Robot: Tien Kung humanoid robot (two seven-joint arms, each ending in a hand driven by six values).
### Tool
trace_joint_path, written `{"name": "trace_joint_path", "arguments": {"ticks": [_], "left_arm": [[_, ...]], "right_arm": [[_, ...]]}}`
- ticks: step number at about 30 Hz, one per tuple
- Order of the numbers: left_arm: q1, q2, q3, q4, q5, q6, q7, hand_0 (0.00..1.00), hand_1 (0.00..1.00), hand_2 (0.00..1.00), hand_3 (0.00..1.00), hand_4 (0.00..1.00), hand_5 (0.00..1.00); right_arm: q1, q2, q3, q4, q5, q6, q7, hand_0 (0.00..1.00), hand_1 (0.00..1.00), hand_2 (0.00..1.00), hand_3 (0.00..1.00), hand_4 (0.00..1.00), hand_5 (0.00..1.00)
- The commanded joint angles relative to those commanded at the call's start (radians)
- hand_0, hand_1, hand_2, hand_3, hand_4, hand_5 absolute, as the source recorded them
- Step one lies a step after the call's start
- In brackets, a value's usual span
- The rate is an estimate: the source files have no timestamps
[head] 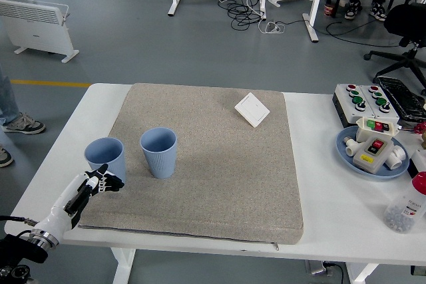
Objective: Push cup pick cup insert cup
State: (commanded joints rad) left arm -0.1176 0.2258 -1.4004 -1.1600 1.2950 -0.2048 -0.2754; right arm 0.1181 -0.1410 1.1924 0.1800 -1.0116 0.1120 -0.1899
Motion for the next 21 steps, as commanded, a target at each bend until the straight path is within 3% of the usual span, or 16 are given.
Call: {"name": "trace_joint_path", "arguments": {"ticks": [21], "left_arm": [[-0.045, 0.007, 0.017, 0.064, 0.049, 0.01, -0.026, 0.637, 0.606, 0.518, 0.466, 0.64, 0.998]], "right_arm": [[-0.008, 0.006, -0.009, 0.0, 0.003, 0.0, -0.002, 0.785, 0.702, 0.72, 0.586, 0.156, 0.504]]}}
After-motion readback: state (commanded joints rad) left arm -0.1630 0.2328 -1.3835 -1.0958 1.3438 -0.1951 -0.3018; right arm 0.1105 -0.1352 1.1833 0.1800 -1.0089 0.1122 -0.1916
